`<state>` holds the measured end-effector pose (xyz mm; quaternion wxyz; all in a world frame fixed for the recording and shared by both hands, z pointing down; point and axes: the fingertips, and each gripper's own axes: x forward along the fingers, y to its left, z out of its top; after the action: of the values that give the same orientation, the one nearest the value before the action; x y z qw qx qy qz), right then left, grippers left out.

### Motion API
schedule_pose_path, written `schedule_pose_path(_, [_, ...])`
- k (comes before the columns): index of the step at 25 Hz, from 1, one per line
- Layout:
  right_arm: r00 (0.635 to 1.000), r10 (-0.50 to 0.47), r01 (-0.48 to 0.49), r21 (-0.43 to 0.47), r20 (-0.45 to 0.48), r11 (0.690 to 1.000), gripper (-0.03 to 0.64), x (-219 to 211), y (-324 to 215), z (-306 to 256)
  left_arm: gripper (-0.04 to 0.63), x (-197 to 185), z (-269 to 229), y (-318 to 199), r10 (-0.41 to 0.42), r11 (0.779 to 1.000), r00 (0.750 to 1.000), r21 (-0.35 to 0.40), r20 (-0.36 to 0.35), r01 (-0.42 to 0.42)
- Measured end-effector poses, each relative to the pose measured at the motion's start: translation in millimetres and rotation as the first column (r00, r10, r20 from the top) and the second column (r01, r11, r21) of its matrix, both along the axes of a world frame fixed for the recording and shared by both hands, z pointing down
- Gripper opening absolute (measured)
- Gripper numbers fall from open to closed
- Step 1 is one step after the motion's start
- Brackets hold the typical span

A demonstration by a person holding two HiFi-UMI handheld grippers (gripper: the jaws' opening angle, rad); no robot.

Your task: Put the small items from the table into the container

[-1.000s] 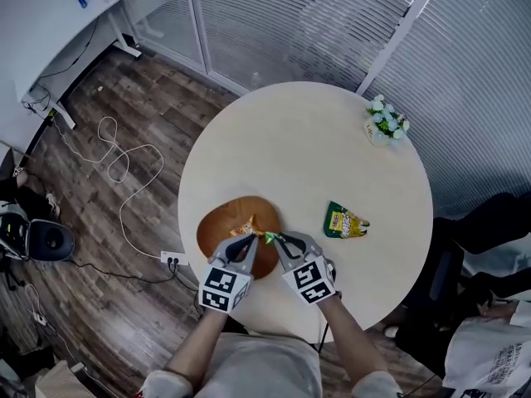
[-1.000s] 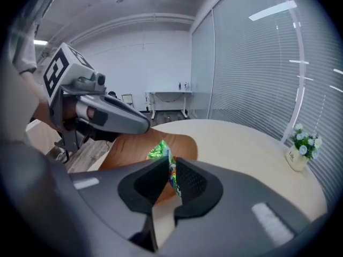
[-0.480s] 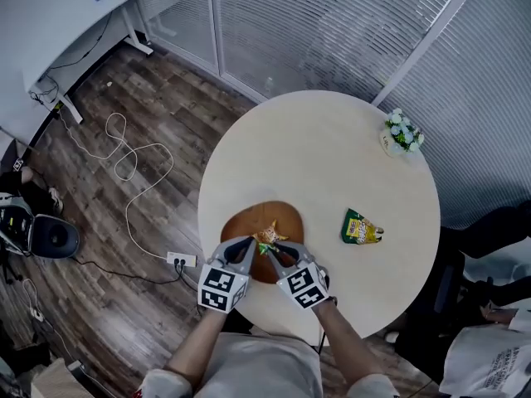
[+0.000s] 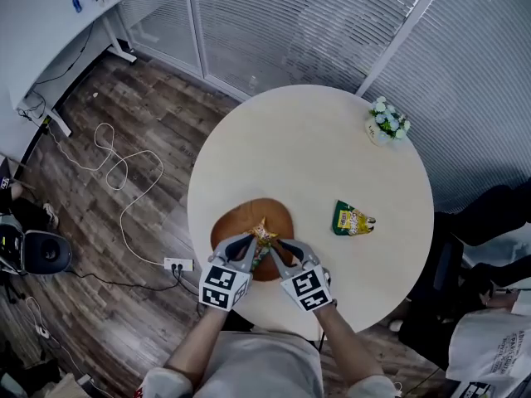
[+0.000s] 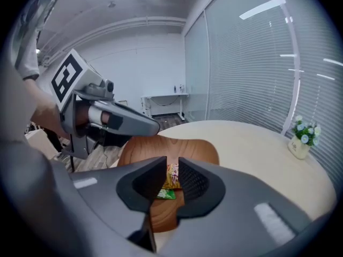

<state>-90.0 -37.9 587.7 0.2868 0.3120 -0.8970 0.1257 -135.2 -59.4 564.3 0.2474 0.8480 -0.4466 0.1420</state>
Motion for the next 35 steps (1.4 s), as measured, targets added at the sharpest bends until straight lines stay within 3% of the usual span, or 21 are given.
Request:
schedule_pose_path(3, [0.992, 0.123, -0.124, 0.036, 0.019, 0.992, 0.003, 28, -5, -12, -0.005, 19, -2, -1, 0.042, 0.999, 0.999, 0.019, 0.003, -0.042])
schedule_pose_path(10, [0.912, 0.390, -0.400, 0.067, 0.125, 0.914, 0.003, 101, 0, -32, -0.006, 68, -12, 0, 0.143, 0.988, 0.990, 0.064, 0.004, -0.143])
schedule_pose_path(19, [0.827, 0.545, -0.552, 0.011, 0.139, 0.834, 0.003, 170, 13, -22, -0.005, 114, -14, 5, 0.221, 0.973, 0.975, 0.074, -0.008, -0.220])
schedule_pose_path(23, [0.758, 0.644, -0.649, 0.020, 0.104, 0.761, 0.003, 216, 4, -10, -0.003, 130, -9, 1, 0.244, 0.968, 0.970, 0.062, 0.013, -0.245])
schedule_pose_path(31, [0.605, 0.796, -0.794, -0.058, 0.024, 0.605, 0.224, 322, -44, 42, -0.003, 172, 0, -18, 0.266, 0.963, 0.963, 0.031, 0.035, -0.267])
schedule_pose_path(35, [0.594, 0.804, -0.796, -0.138, 0.006, 0.589, 0.306, 337, -65, 74, -0.003, 189, 8, -25, 0.268, 0.963, 0.963, 0.006, 0.029, -0.268])
